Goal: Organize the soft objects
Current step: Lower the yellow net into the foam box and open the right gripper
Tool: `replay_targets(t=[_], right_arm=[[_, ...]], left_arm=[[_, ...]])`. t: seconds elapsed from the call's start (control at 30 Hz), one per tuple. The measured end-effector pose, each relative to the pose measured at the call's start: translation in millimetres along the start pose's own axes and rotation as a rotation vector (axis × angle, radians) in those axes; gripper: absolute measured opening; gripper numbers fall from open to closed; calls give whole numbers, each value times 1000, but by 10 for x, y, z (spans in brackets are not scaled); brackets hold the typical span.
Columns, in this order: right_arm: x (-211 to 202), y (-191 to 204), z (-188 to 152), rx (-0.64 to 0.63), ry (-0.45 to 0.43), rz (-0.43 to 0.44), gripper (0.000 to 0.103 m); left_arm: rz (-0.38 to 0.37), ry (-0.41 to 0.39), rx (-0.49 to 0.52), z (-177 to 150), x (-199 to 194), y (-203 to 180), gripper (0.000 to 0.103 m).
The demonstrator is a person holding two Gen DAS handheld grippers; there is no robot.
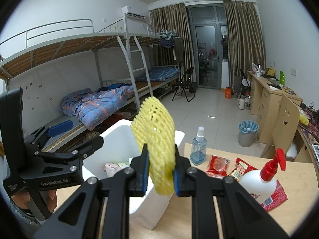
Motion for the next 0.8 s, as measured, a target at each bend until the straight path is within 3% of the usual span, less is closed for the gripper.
replay_targets(t=[0.33, 0.8], right_arm=[[103, 81, -8, -17, 19, 42, 23], [258, 439, -20, -50, 26, 131, 23]], left_arm=[[24, -26, -21, 41, -183, 131, 101], [123, -46, -55, 39, -494, 507, 101]])
Point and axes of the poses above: each gripper's, at about its wrist camera, not at the fingertips, and x roughly the way its jaws point, y to its left, z to its top, the point moved 6 cm from there along x, roughly the way its jaws point, and after that the axes turned 6 degrees about -y, right-handed, at the moved point
